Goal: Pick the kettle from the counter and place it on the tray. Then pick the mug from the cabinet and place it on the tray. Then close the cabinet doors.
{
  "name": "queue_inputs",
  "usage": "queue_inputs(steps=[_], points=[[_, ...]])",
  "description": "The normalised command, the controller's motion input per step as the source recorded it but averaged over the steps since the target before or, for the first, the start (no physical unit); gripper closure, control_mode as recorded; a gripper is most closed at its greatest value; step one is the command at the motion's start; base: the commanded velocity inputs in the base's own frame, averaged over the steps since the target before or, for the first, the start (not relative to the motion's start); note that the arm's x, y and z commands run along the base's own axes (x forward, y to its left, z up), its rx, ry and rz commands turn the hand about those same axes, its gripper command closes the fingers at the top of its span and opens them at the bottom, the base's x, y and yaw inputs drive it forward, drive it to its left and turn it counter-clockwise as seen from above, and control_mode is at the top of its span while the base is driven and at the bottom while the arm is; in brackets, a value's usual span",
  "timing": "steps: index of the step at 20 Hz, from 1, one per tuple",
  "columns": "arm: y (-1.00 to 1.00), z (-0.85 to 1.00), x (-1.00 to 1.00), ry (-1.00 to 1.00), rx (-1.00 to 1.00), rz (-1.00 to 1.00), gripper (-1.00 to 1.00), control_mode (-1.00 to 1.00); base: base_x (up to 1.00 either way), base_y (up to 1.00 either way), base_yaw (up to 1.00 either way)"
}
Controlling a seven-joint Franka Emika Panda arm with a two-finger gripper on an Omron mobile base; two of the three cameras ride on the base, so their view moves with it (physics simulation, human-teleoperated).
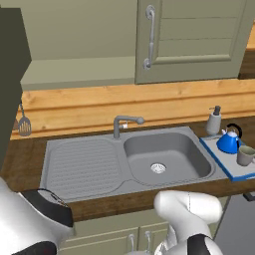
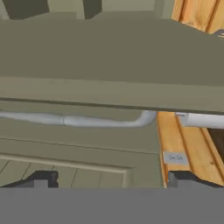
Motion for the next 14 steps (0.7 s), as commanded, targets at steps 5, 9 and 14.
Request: queue_inputs(steps=[5, 9, 14], points=[[0.0, 0.0, -0.24, 0.07, 0.06, -0.27, -1.0, -1.0, 0.0, 0.0, 0.0], [0.0, 0.0, -0.36, 0.04, 0.09, -0.24, -1.0, -1.0, 0.0, 0.0, 0.0], [0.0, 0.0, -0.38, 0.03, 0.12, -0.22, -1.0, -1.0, 0.0, 0.0, 0.0]])
